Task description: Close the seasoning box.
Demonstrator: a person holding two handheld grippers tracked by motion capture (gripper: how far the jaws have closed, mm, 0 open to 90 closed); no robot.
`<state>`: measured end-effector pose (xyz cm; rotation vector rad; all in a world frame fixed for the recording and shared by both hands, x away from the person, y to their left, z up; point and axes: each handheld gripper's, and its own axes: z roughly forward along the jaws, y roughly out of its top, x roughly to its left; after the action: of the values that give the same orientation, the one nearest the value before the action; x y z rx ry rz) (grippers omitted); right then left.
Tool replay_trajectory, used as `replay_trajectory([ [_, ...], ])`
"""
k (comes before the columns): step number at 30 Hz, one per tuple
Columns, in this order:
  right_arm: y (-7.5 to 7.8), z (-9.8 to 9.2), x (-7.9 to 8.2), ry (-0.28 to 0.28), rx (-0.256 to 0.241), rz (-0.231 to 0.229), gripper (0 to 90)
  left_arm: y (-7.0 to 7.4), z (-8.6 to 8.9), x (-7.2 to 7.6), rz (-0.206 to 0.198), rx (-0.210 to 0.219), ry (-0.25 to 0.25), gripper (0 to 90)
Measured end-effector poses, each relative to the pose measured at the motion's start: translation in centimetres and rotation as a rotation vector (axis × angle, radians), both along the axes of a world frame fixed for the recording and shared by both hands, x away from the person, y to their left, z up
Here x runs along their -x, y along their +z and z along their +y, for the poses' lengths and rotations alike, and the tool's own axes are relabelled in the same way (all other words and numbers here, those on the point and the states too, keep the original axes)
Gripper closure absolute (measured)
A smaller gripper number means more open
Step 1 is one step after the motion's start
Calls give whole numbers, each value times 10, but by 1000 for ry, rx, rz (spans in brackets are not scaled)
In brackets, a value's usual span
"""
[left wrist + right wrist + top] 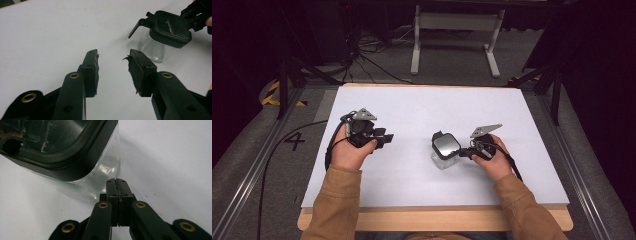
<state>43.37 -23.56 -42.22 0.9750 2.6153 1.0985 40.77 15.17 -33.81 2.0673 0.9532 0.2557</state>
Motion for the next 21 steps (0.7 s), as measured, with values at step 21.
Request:
replay_trajectory([
  [21, 5, 13, 29, 73, 39, 24, 899, 1, -18, -11, 2, 2, -50, 594],
])
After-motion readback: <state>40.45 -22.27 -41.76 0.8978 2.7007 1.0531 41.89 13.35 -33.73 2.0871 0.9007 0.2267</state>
